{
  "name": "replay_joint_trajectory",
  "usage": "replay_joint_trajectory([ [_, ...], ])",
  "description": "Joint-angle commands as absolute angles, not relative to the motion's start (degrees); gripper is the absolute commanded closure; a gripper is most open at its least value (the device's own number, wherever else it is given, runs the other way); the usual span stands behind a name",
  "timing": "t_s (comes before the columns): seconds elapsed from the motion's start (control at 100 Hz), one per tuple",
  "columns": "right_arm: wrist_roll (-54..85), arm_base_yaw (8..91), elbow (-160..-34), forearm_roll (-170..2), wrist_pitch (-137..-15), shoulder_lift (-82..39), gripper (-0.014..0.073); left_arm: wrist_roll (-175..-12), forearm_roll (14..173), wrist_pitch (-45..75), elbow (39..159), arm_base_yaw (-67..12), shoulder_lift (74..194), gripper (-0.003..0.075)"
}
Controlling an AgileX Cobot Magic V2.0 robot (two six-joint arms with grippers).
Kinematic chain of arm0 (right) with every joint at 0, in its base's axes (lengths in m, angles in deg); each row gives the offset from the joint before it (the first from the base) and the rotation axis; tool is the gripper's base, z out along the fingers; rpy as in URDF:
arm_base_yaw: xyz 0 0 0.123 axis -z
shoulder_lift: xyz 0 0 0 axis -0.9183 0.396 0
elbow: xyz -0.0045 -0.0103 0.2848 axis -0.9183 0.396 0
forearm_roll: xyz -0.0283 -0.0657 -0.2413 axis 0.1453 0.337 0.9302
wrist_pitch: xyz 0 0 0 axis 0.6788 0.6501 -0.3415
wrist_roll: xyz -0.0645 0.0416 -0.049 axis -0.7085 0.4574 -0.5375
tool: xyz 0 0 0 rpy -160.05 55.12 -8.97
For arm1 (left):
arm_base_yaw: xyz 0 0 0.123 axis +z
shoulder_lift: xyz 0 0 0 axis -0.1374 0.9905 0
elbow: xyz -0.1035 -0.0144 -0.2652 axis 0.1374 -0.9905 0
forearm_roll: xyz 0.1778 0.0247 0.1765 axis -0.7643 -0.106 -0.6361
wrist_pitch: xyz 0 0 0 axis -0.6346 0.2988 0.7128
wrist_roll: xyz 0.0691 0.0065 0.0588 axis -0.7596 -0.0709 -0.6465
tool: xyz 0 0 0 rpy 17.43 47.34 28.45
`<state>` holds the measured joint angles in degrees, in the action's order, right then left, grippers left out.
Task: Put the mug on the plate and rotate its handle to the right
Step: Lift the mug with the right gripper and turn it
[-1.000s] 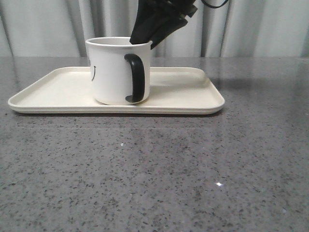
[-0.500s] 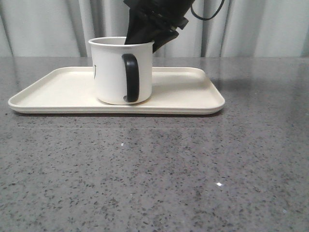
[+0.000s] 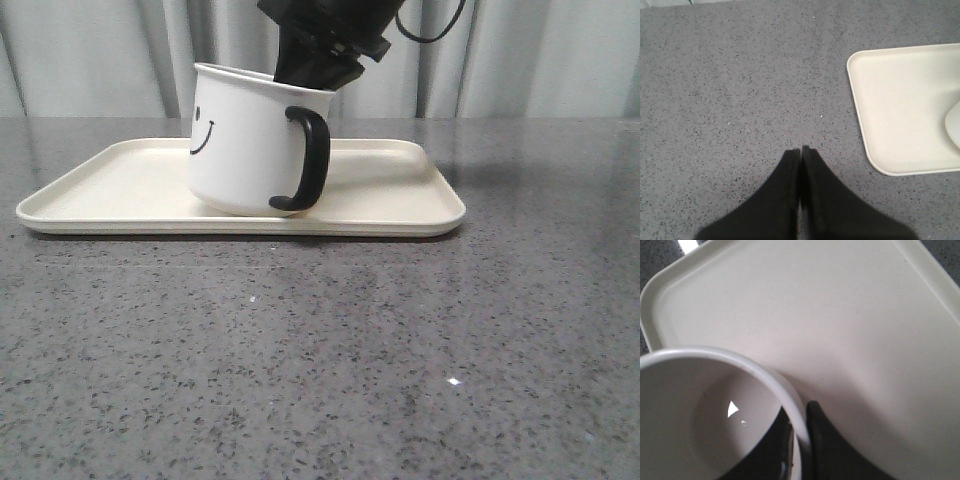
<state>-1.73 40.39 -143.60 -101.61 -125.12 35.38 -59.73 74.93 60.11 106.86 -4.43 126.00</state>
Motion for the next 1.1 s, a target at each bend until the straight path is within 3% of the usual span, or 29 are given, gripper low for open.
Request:
replay_joint_trajectory([
  [0.0,-2.2,40.5,-147.5,-103.8,-124.7,32.0,0.0654,-59.7,75.7,56.8,108.4,-4.3,125.6,0.0740],
  [0.39,-9.3,40.5,-169.0,-89.3,-138.2,32.0,0.0654,-59.7,75.7,57.6,108.4,-4.3,125.6,0.0740],
  [0.72,-23.0,39.2,-169.7,-88.8,-139.8,32.3,0.0654,-59.7,75.7,57.6,107.3,-4.3,125.6,0.0740],
  [1.09,-27.9,33.8,-169.0,-89.1,-140.0,32.7,0.0659,-59.7,75.3,56.6,104.1,-4.3,125.6,0.0740],
])
